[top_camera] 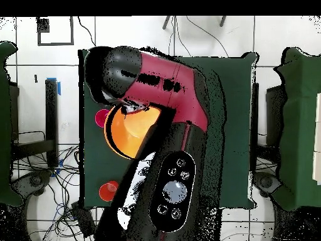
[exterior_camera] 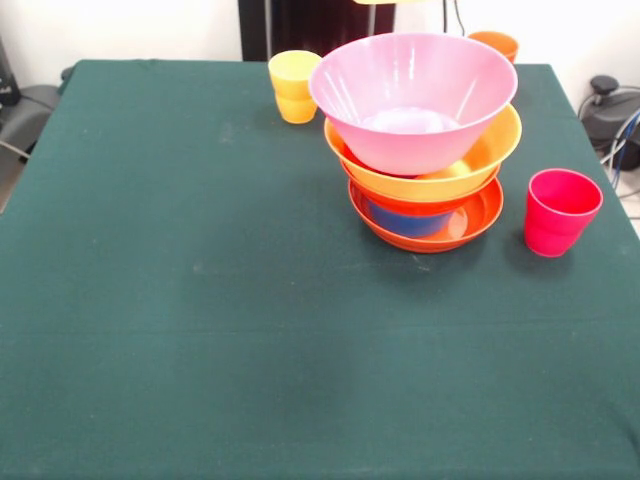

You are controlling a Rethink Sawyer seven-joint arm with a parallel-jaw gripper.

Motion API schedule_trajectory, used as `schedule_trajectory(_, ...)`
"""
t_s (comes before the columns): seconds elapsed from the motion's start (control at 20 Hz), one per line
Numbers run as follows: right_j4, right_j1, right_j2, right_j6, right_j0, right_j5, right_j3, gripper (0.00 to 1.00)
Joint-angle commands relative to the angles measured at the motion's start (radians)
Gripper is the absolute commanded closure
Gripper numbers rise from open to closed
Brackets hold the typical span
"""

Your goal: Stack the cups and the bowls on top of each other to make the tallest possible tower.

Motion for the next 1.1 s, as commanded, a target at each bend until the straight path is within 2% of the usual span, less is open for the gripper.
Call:
schedule_trajectory(0.05,-0.061,0.077,0.114,-0.031,-0.012,0.071,-0.034,1.00)
schedule_trajectory(0.9,-0.071,0.112,0.122,-0.054,-0.030,0.088,-0.091,1.00)
schedule_trajectory(1.1,-0.068,0.134,0.126,-0.054,-0.032,0.040,-0.091,1.00)
